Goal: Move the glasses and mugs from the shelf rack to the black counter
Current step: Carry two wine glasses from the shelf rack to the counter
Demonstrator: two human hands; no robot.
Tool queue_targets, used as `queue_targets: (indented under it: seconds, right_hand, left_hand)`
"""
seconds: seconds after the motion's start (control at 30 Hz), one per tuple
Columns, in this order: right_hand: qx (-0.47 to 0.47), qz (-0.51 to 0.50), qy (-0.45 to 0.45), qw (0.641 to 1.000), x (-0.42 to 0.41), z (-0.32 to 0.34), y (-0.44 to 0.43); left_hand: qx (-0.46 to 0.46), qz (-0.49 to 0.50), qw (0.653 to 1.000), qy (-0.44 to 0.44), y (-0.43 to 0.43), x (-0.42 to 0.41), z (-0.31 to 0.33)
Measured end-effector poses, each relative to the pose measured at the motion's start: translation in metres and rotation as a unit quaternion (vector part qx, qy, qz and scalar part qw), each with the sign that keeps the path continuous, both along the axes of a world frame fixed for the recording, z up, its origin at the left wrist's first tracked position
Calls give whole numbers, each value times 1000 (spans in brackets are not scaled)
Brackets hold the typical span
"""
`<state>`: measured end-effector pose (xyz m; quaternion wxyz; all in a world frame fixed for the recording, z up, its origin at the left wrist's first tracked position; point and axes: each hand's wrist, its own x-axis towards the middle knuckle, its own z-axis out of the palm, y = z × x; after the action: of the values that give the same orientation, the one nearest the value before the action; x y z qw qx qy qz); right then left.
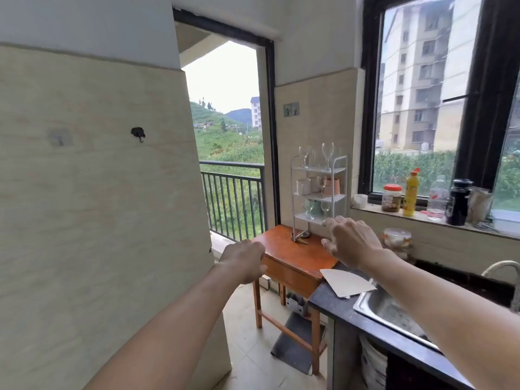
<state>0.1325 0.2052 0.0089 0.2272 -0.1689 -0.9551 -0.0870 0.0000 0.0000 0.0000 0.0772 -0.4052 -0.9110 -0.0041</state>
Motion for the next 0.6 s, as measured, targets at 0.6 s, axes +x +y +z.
queue_targets:
  seconds: [0.6]
  right_hand:
    - [-47,10,17,999,-232,13,182]
  left_hand:
    - [42,-9,999,-23,166,-229,3]
